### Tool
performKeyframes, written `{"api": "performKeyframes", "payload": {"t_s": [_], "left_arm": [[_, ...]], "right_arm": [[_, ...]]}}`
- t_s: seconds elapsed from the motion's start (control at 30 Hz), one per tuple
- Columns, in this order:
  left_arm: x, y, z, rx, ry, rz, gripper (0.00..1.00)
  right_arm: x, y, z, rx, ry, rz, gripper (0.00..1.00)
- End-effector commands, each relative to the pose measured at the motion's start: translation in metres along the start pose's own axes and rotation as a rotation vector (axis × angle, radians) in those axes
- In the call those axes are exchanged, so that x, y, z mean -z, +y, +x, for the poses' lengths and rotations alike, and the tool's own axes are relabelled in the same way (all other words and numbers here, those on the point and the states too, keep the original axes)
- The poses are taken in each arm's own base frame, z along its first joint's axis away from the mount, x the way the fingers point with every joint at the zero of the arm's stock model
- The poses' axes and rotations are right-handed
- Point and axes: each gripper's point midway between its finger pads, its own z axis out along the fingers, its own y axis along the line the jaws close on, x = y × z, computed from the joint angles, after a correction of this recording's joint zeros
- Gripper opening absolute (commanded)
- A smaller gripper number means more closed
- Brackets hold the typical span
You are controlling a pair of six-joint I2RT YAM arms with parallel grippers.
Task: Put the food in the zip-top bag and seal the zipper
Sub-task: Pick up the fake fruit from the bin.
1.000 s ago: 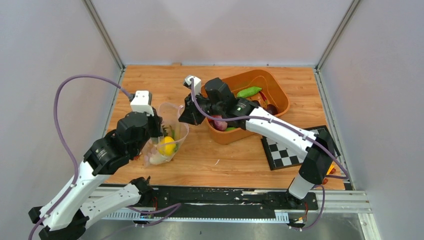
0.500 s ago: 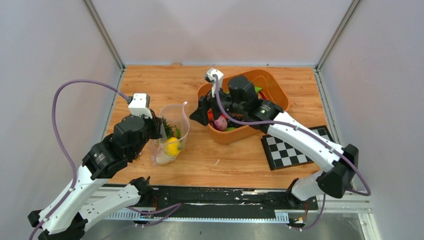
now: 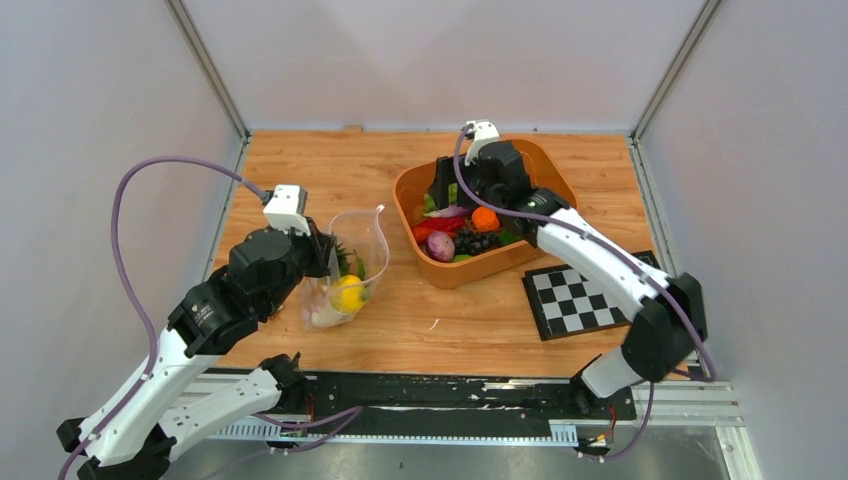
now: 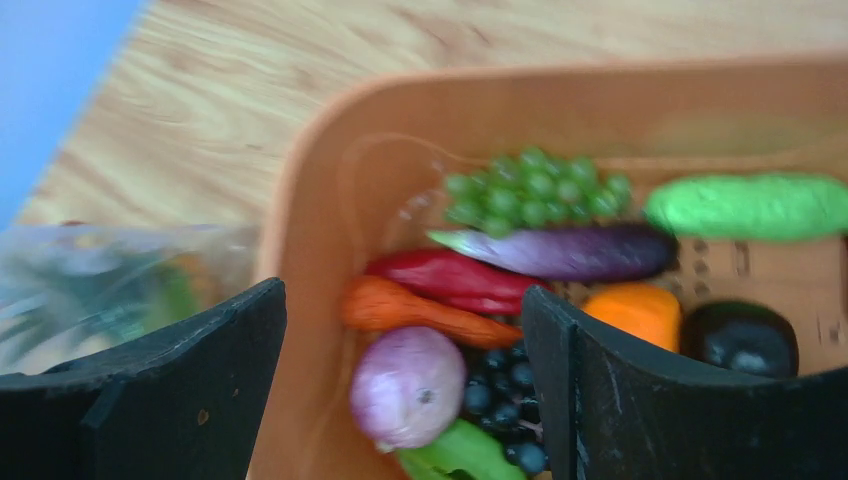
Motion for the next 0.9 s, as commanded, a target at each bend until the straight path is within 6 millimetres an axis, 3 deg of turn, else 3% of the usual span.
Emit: {"api": "performKeyframes", "payload": {"t_s": [0.0,0.47,0.67,0.87], "left_arm": [[0.001,-0.009,-0.015,0.032,-0.048,0.040,0.01],[-0.008,-0.015,-0.005,0.030,-0.026,0.058,0.01],[-0.009,-0.014,-0.002,0.023,-0.018,0.053,0.01],[-0.008,-0.011,-0.001,0.022,-0.021,0.045,0.01]], "right_arm": [[-0.036,-0.049,0.036,-0.107,0.126,0.201,0.87],[-0.111,-0.086,0.054,-0.351,0.075,0.264,0.87],[-0.136,-0.102,0.084,-0.364,0.172,0.349,0.82],[-0.150,-0.105,0.123,-0.373,0.277,0.354,0.75]]}}
